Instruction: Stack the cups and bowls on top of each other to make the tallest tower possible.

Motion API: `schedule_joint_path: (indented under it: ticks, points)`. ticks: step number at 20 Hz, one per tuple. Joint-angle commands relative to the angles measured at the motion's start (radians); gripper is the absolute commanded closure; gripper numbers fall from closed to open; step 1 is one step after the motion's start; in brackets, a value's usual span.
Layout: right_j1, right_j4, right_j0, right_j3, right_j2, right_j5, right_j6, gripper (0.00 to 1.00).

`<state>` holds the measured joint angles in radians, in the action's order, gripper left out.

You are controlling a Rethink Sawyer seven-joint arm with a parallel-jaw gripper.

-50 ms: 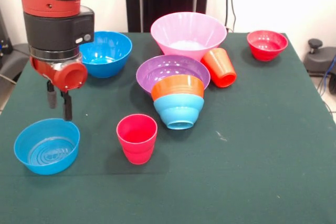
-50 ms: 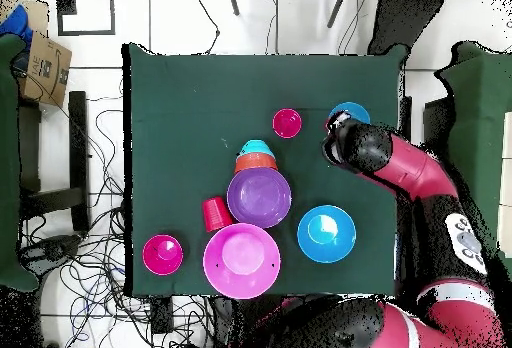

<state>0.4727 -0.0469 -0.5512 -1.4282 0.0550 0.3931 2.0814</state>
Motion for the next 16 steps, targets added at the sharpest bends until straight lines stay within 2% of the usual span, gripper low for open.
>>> schedule_joint_path:
  ticks: [1, 11, 14, 16]
  points:
    - [-0.040, -0.106, 0.036, -0.025, 0.154, -0.015, -0.112, 0.00]
    - [-0.039, -0.151, 0.009, -0.075, 0.202, -0.068, -0.092, 0.00]
    - [-0.053, -0.182, 0.032, -0.055, 0.185, -0.117, -0.066, 0.00]
    - [-0.064, -0.237, 0.061, -0.013, 0.154, -0.146, -0.088, 0.00]
